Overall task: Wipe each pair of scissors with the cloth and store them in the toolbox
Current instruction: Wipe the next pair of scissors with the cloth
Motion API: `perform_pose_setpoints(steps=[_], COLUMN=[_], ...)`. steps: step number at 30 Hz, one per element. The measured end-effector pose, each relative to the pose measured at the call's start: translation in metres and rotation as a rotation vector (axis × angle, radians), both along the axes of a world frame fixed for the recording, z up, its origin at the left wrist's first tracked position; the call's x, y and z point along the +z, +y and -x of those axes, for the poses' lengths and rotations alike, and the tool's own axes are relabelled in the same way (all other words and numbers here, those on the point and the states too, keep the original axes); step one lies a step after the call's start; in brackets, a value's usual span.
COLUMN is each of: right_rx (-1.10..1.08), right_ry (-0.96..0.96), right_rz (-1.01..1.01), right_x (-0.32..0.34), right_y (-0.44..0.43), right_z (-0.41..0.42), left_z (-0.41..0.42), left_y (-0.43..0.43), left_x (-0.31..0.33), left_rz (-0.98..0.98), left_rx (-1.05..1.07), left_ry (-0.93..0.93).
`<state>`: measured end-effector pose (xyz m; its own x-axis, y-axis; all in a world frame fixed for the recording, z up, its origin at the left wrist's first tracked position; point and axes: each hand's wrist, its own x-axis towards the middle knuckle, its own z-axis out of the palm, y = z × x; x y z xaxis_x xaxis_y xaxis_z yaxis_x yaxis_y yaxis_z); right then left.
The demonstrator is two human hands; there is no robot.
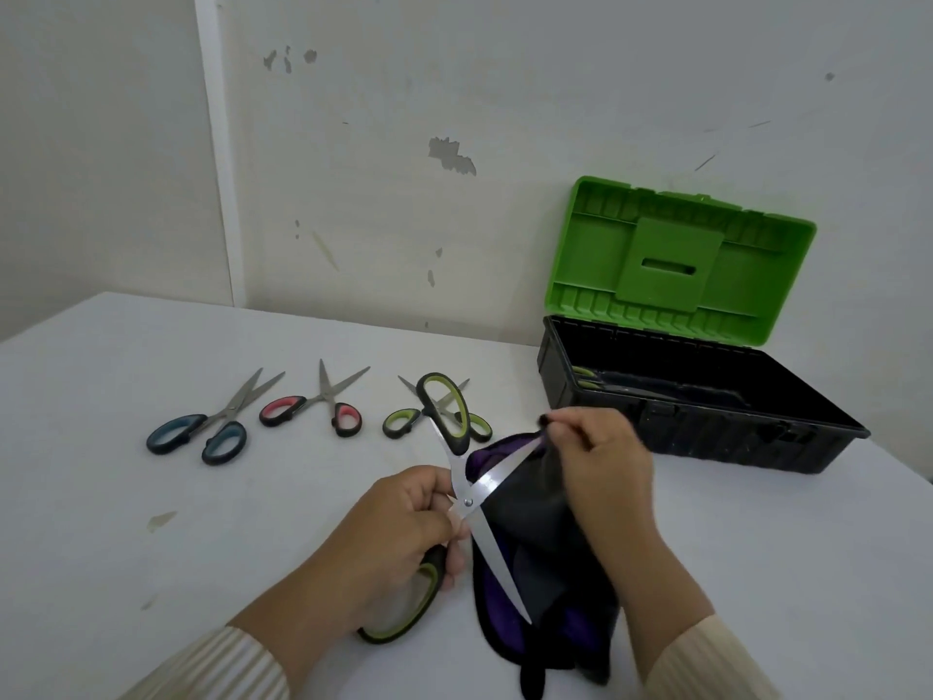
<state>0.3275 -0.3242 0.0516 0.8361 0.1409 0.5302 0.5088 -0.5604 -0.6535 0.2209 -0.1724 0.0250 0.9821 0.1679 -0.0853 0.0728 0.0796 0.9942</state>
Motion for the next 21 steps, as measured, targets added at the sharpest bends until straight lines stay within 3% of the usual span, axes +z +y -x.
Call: perform_pose_setpoints(steps=[3,4,8,12,15,16,21], right_rx=[0.01,0.07,0.457,0.306,0.344,0.344,0.042], right_ry=[0.044,0.023,0.025,-0.118,-0.157,-0.14,0.001], right_rz=[-0.273,-0.244,0.281,0.197,0.38,0.359,-0.004], right_x=[0.012,0.012,-0.007,-0.013,-0.017,-0.017,-0.003], right_y=[-0.011,-0.008,0.024,0.022,0.025,0.026,0.002], right_z=[0.01,0.018,0.047,0.023,0.033,0.035,0.005], left_z=[-0.002,-0.002,0.001,0.002,0.003,0.004,0.007], left_y=[0.002,0.003,0.003,0.005,0.004,0.004,0.006], left_x=[0.001,0.001,0.002,0.004,0.005,0.006,0.013], left_rz=[0.016,0.028,0.014,-0.001,-0.019,-0.031,-0.061], left_rx=[0.006,0.007,0.018,0.003,0.003,-0.001,-0.028], left_ry=[0.011,0.01,-0.018,-0.009,0.007,0.01,0.007])
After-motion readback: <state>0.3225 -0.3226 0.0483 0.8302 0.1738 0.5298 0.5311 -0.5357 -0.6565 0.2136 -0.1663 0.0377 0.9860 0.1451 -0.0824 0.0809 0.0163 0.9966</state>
